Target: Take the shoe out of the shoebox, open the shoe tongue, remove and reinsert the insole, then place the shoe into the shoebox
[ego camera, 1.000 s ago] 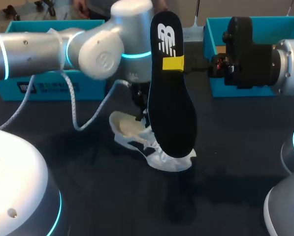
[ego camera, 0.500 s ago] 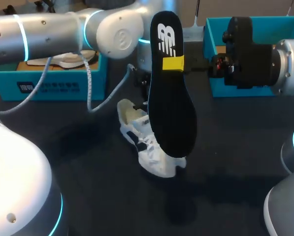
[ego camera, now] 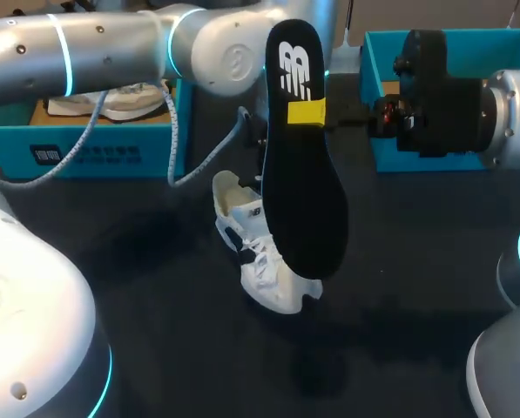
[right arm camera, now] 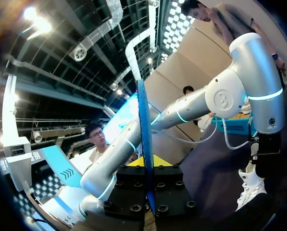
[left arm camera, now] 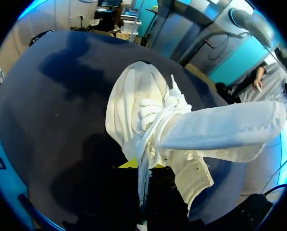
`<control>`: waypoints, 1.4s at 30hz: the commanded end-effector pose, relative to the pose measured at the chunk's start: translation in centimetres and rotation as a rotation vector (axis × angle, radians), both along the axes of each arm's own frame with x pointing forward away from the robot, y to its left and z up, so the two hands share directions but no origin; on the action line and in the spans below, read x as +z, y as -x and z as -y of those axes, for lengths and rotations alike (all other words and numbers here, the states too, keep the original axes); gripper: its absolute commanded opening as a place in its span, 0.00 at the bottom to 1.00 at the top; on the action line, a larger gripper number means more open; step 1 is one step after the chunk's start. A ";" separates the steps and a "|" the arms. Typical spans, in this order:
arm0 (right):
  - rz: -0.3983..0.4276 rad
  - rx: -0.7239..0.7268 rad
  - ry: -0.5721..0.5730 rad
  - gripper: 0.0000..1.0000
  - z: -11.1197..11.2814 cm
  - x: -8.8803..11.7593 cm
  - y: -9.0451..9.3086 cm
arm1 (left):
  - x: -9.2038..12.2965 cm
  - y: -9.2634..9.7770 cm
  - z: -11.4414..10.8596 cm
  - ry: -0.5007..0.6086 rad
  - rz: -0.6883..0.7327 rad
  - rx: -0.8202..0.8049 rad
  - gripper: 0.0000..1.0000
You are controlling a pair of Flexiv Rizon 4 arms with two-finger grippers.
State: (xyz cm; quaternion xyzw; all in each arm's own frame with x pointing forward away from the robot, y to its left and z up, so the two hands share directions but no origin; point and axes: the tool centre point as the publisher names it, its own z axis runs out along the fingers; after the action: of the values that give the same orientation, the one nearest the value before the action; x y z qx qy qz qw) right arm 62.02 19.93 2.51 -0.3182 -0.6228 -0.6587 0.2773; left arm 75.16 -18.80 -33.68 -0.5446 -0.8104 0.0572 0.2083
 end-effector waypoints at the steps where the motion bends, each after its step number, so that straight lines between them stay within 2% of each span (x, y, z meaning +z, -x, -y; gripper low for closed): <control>1: -0.003 -0.003 0.003 0.00 -0.3 0.1 0.0 | 0.6 0.4 0.9 -0.043 0.042 -0.085 0.00; 10: -0.003 -0.003 0.003 0.00 -0.3 0.1 0.0 | 0.4 2.0 3.7 -0.069 0.107 -0.213 0.00; 18: -0.003 -0.003 0.003 0.00 -0.3 0.1 0.0 | -1.4 3.7 5.7 -0.116 0.128 -0.296 0.00; 28: -0.003 -0.003 0.003 0.00 -0.3 0.1 0.0 | -2.1 4.2 4.8 -0.175 0.138 -0.273 0.00; 34: -0.003 -0.003 0.003 0.00 -0.3 0.1 0.0 | -3.3 4.2 4.7 -0.153 0.104 -0.309 0.00; 42: -0.003 -0.003 0.003 0.00 -0.3 0.1 0.0 | -4.9 4.4 4.9 -0.193 0.109 -0.312 0.00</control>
State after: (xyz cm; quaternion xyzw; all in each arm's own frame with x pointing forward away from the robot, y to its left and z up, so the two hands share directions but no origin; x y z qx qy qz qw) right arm 62.01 19.93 2.51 -0.3182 -0.6228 -0.6587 0.2774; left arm 70.80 -23.20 -38.08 -0.6435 -0.7297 -0.0784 0.2175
